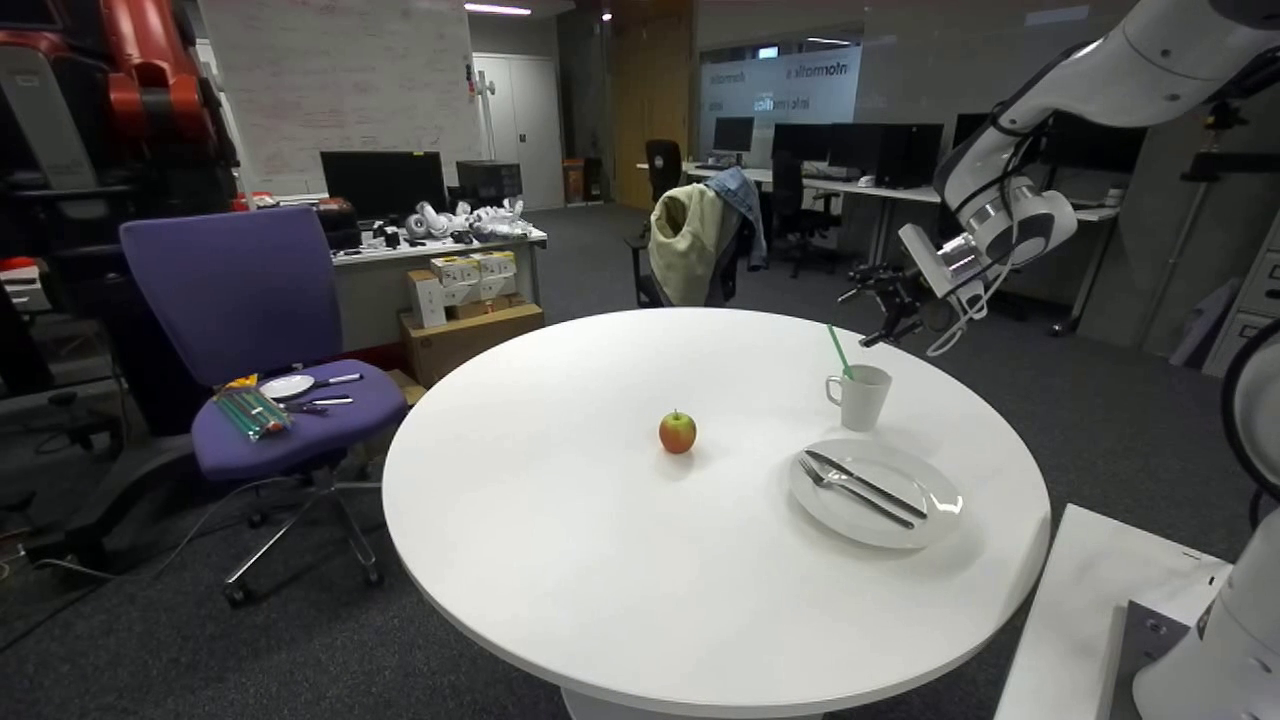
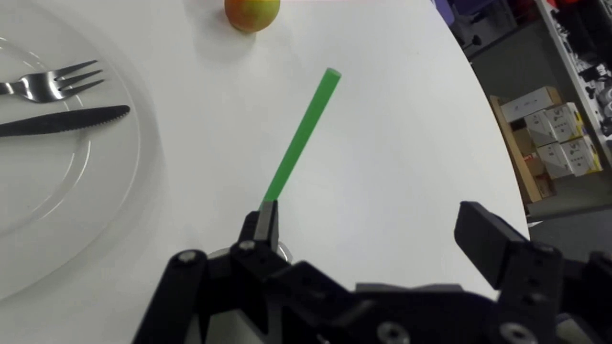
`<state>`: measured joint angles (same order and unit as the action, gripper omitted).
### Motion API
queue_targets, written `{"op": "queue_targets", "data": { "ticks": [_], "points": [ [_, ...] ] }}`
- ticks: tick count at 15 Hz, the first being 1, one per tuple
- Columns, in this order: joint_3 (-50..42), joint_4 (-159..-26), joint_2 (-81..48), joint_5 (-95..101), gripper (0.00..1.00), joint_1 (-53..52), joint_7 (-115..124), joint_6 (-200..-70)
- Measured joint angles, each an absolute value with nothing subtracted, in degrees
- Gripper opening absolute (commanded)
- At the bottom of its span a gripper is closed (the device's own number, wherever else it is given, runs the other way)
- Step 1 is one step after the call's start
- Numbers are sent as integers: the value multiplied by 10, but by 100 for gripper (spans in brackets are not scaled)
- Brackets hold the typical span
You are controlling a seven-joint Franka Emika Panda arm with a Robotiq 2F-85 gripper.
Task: Remove the straw from the cup and put it on the table
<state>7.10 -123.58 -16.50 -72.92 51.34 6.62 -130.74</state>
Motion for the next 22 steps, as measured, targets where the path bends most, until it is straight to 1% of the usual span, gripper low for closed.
{"op": "queue_targets", "data": {
  "ticks": [4,8,17,18,19,20,22],
  "points": [
    [-19,-1230,-165,-753,100,432,65,-1255],
    [-81,-1230,-165,-758,100,373,65,-1215],
    [-150,-1230,-183,-775,100,305,43,-1158],
    [-155,-1230,-187,-775,75,300,39,-1151],
    [-159,-1230,-191,-776,74,297,34,-1145],
    [-162,-1230,-195,-776,68,294,29,-1141],
    [-167,-1230,-201,-776,52,290,19,-1135]
  ]
}}
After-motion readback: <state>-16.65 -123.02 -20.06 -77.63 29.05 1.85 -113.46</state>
